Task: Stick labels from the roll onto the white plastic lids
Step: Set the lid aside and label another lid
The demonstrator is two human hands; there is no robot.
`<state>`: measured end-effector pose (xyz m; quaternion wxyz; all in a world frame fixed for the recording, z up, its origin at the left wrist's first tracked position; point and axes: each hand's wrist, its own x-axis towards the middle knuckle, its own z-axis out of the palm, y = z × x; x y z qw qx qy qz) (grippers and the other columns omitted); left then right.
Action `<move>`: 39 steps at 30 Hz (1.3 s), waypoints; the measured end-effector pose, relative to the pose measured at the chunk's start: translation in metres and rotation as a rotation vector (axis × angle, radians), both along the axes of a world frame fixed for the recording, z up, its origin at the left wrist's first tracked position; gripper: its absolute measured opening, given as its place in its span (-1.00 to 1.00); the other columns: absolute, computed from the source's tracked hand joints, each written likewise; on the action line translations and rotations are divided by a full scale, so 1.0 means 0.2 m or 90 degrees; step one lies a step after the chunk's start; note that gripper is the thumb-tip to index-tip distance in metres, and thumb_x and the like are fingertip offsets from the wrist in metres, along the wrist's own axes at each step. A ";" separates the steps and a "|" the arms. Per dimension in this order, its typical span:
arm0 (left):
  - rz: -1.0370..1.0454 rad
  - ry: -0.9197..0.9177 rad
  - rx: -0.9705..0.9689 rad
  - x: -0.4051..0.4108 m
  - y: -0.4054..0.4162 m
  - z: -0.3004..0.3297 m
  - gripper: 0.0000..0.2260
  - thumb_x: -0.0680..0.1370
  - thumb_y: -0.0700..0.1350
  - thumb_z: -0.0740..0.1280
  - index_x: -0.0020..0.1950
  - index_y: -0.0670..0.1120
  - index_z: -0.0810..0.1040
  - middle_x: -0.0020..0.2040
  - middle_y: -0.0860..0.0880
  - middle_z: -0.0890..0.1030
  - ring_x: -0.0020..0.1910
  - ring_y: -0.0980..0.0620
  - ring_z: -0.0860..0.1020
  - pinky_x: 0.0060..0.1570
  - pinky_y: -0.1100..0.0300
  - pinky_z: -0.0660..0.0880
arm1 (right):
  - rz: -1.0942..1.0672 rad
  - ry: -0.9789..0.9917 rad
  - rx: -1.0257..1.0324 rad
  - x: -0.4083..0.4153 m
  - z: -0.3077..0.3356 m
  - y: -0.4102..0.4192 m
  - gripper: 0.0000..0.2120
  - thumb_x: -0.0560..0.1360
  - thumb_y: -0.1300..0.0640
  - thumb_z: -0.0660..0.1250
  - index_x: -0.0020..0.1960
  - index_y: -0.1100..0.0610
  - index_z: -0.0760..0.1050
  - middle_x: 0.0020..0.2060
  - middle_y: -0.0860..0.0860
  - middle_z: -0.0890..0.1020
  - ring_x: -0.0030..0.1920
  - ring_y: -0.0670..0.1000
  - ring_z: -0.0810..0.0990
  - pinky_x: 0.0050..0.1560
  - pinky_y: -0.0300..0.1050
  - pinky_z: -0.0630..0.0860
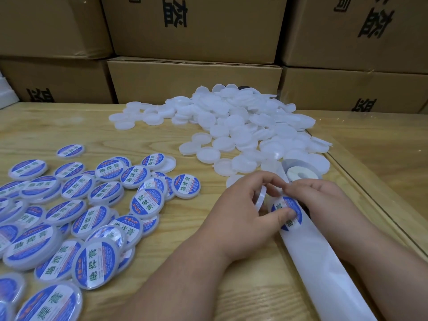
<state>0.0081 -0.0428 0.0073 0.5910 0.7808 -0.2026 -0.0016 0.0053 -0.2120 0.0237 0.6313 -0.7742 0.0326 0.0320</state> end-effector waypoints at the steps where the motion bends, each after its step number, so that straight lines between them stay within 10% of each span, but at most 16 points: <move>1: 0.002 0.001 0.001 0.00 0.00 0.00 -0.66 0.42 0.02 0.53 0.09 0.32 0.52 0.05 0.28 0.58 -0.20 0.28 0.50 -0.08 0.31 0.50 | 0.004 -0.003 0.000 0.00 0.00 0.00 -0.70 0.49 0.07 0.37 -0.25 0.31 0.55 -0.40 0.22 0.57 -0.39 0.12 0.54 -0.35 -0.07 0.48; 17: -0.030 -0.003 -0.044 0.01 0.01 0.00 -0.74 0.54 -0.20 0.43 0.09 0.16 0.62 -0.15 0.17 0.56 -0.30 0.23 0.48 -0.18 0.37 0.49 | 0.021 -0.025 -0.021 0.00 0.00 0.02 -0.83 0.29 0.07 0.31 -0.38 0.17 0.49 -0.45 0.10 0.44 -0.40 0.04 0.38 -0.32 -0.09 0.31; 27: -0.019 0.082 -0.274 0.03 0.05 0.04 -0.76 0.40 -0.23 0.37 -0.11 0.10 0.68 -0.26 0.10 0.54 -0.31 0.13 0.46 -0.26 0.34 0.45 | 0.021 -0.052 -0.011 -0.01 0.01 0.01 -0.52 0.52 0.31 0.22 -0.55 0.07 0.27 -0.61 0.06 0.32 -0.61 0.00 0.25 -0.56 -0.30 0.22; 32: 0.012 0.134 -0.391 0.04 0.06 0.06 -0.75 0.37 -0.21 0.35 -0.14 0.11 0.71 -0.26 0.08 0.56 -0.31 0.10 0.43 -0.36 0.29 0.37 | 0.058 -0.033 0.009 -0.03 0.02 0.01 -0.81 0.29 0.15 0.23 -0.45 0.19 0.32 -0.56 0.11 0.30 -0.56 0.02 0.22 -0.57 -0.27 0.23; 39: -0.083 0.114 -0.308 0.01 0.04 0.06 -0.74 0.38 -0.29 0.33 -0.12 0.05 0.68 -0.29 0.01 0.50 -0.34 0.09 0.43 -0.30 0.32 0.42 | 0.010 -0.091 0.086 0.00 -0.01 0.02 -0.66 0.38 -0.18 0.37 -0.34 0.07 0.43 -0.51 0.07 0.37 -0.53 0.02 0.32 -0.51 -0.16 0.28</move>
